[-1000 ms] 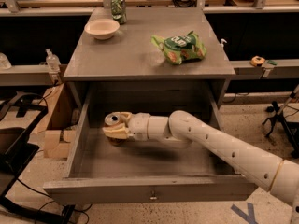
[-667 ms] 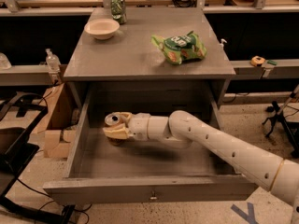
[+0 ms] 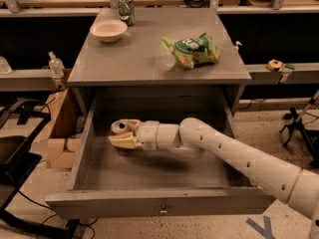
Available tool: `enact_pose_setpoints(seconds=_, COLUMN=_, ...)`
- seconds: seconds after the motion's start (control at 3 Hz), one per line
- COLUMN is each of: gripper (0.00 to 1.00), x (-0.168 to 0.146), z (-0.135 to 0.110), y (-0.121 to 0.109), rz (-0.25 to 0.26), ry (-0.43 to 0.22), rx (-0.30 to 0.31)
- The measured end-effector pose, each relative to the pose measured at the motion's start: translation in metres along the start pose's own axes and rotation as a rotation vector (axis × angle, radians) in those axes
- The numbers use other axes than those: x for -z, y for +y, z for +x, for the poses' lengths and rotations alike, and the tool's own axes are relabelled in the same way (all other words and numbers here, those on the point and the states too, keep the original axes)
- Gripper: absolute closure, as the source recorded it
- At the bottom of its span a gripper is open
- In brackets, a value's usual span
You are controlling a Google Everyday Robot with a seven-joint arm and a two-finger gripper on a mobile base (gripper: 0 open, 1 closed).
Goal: Place orange can into top drawer
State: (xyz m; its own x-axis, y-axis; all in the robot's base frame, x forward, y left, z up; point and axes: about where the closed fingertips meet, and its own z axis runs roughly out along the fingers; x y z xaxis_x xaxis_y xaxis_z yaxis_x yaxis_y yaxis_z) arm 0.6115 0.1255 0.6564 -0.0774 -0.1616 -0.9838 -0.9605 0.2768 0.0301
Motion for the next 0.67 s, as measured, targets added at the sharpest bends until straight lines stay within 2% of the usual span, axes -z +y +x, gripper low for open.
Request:
enact_pose_setpoints(seconds=0.33, gripper=0.05, x=0.0, z=0.0, y=0.0, rz=0.0, ry=0.0, rx=0.0)
enact_pose_setpoints(seconds=0.67, gripper=0.0, x=-0.0006, z=-0.0002, y=0.0005, rz=-0.001, ry=0.0, rx=0.0)
